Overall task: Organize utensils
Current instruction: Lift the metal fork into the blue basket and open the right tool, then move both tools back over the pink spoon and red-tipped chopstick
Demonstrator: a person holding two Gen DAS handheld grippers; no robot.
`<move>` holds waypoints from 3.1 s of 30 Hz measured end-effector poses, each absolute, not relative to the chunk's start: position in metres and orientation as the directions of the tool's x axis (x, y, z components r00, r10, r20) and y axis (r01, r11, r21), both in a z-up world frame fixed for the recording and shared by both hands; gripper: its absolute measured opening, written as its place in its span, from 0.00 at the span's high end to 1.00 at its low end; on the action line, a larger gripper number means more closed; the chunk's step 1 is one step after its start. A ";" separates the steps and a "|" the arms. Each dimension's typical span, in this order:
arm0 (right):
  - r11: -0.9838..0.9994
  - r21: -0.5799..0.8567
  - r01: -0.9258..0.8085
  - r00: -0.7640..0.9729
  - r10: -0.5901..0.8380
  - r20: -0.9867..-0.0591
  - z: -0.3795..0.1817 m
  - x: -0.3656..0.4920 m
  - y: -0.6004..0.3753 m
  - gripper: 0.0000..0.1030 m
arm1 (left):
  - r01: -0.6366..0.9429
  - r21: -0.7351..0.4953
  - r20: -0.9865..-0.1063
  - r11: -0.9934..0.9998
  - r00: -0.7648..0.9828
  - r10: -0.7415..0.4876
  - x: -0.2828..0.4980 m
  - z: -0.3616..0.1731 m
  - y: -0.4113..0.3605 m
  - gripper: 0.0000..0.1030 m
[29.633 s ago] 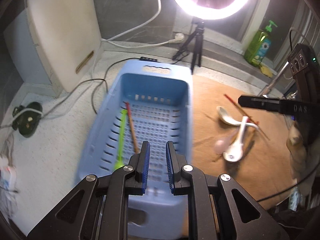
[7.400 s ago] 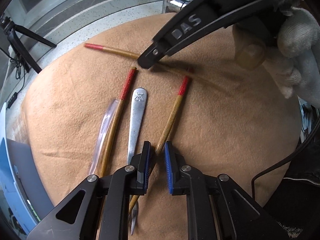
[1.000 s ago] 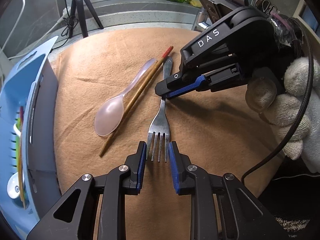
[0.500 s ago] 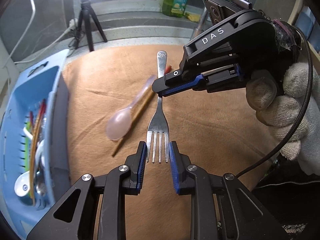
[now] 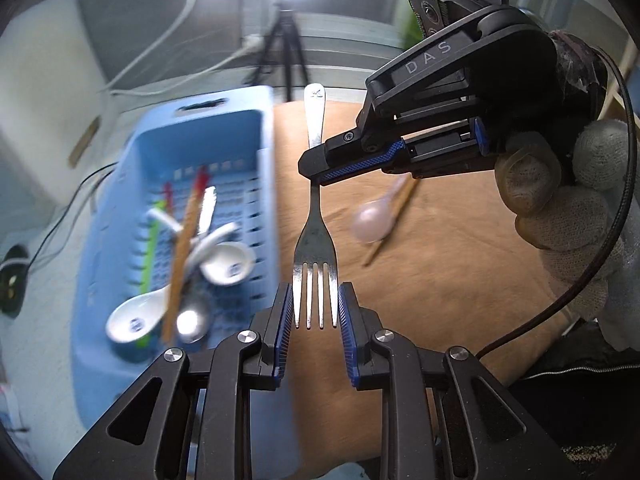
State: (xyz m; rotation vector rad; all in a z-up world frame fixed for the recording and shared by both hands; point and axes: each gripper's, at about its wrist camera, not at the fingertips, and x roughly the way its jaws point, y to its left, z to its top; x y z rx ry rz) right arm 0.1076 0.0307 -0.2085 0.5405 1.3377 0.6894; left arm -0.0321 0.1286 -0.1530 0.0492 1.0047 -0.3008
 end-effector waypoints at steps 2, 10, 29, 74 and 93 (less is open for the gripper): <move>0.692 0.704 -0.160 0.074 0.720 -0.690 -0.210 0.110 0.049 0.94 | 0.246 -0.100 -0.840 0.964 0.499 -0.215 -0.033 -0.155 0.144 0.80; 0.718 0.672 -0.183 0.033 0.687 -0.726 -0.221 0.116 0.091 0.94 | 0.205 -0.099 -0.857 0.974 0.480 -0.188 -0.034 -0.168 0.170 0.80; 0.746 0.613 -0.260 0.036 0.642 -0.766 -0.219 0.119 0.108 0.81 | 0.135 -0.125 -0.858 0.983 0.483 -0.175 -0.032 -0.166 0.184 0.79; 0.886 0.431 -0.170 0.413 0.461 -0.786 -0.186 0.106 -0.142 0.47 | 0.322 -0.024 -0.877 0.946 0.448 -0.174 0.018 -0.172 0.031 0.57; 0.843 0.538 -0.028 0.271 0.524 -0.808 -0.236 0.118 -0.135 0.64 | 0.471 -0.001 -0.931 0.882 0.323 -0.173 0.081 -0.205 -0.001 0.74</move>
